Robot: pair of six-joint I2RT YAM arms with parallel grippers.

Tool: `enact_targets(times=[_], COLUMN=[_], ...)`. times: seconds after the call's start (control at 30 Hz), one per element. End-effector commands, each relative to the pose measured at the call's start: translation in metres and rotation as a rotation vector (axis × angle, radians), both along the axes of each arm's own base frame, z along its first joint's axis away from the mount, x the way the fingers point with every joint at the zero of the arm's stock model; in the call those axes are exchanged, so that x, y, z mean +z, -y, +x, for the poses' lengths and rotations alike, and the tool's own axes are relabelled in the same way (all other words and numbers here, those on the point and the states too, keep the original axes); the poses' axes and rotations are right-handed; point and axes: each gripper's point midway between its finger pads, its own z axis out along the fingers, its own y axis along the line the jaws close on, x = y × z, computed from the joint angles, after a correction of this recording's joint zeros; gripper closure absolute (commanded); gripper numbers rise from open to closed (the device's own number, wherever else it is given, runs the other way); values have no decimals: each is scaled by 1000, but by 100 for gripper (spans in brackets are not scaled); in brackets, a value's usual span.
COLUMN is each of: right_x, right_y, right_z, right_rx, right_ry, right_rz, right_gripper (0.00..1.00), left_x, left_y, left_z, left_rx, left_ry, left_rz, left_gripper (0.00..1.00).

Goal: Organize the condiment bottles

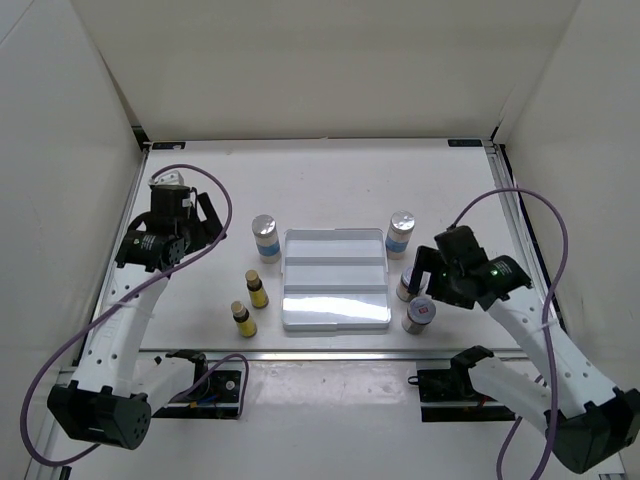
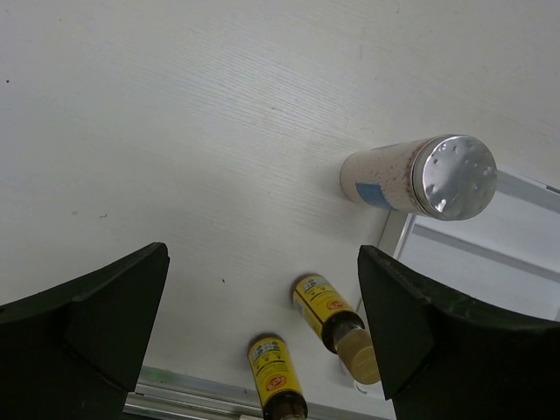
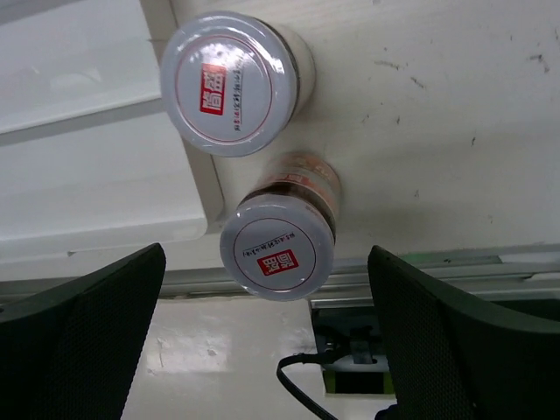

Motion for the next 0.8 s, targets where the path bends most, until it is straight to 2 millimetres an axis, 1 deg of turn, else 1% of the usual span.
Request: enact_targets(times=[0.0, 0.03, 0.1, 0.17, 0.2, 0.23, 0.27, 0.3, 0.33, 0.37, 0.4, 0.43, 0.47, 0.5, 0.53, 0.63, 0.67, 0.7, 0.73, 0.77], right_x=[-12, -17, -24, -34, -35, -39, -44, -44, -49, -49, -53, -57, -57, -62, -62, -60, -59, -53, -52, -47], right_y=[3, 2, 7, 4, 1, 1, 1, -2, -2, -7, -7, -7, -8, -6, -6, -8, -6, -7, -2, -3], right_z=[-3, -5, -8, -14, -14, -16, -19, -17, -21, -19, -21, -21, -19, -22, -22, -20, -19, -18, -20, -19], right_rx=[-91, -81, -119, -110, -122, -129, -130, -146, -132, -136, -133, -133, -133, -133, -133, -133, -125, -125, -130, -123], right_ry=[-49, -58, -84, -115, -114, -119, -135, -121, -138, -134, -144, -144, -137, -153, -153, -136, -130, -113, -110, -93], right_rz=[-46, -67, -121, -148, -150, -166, -176, -165, -182, -157, -154, -154, -148, -162, -162, -147, -158, -143, -157, -155], right_gripper=[1, 1, 1, 1, 1, 5, 7, 10, 12, 12, 15, 17, 18, 20, 26, 38, 47, 50, 59, 64], left_x=[13, 11, 11, 9, 9, 6, 6, 4, 4, 4, 1, 1, 1, 1, 1, 1, 1, 1, 1, 1], left_y=[-3, -5, -6, -8, -8, -8, -8, -8, -7, -7, -7, -7, -7, -7, -7, -7, -7, -7, -7, -7], left_z=[3, 5, 5, 6, 6, 7, 7, 8, 11, 11, 12, 12, 12, 12, 12, 12, 12, 12, 12, 12], left_rx=[26, 33, 39, 46, 46, 46, 46, 46, 46, 46, 45, 45, 45, 45, 45, 45, 45, 45, 45, 45], left_ry=[46, 38, 39, 31, 31, 19, 19, 10, 7, 7, -2, -2, -2, -2, -2, -2, -2, -2, -2, -2], left_rz=[-3, 5, 11, 19, 19, 21, 21, 23, 23, 23, 25, 25, 25, 25, 25, 25, 25, 25, 25, 25], left_gripper=[0, 0, 0, 0, 0, 0, 0, 0, 0, 0, 0, 0, 0, 0, 0, 0, 0, 0, 0, 0])
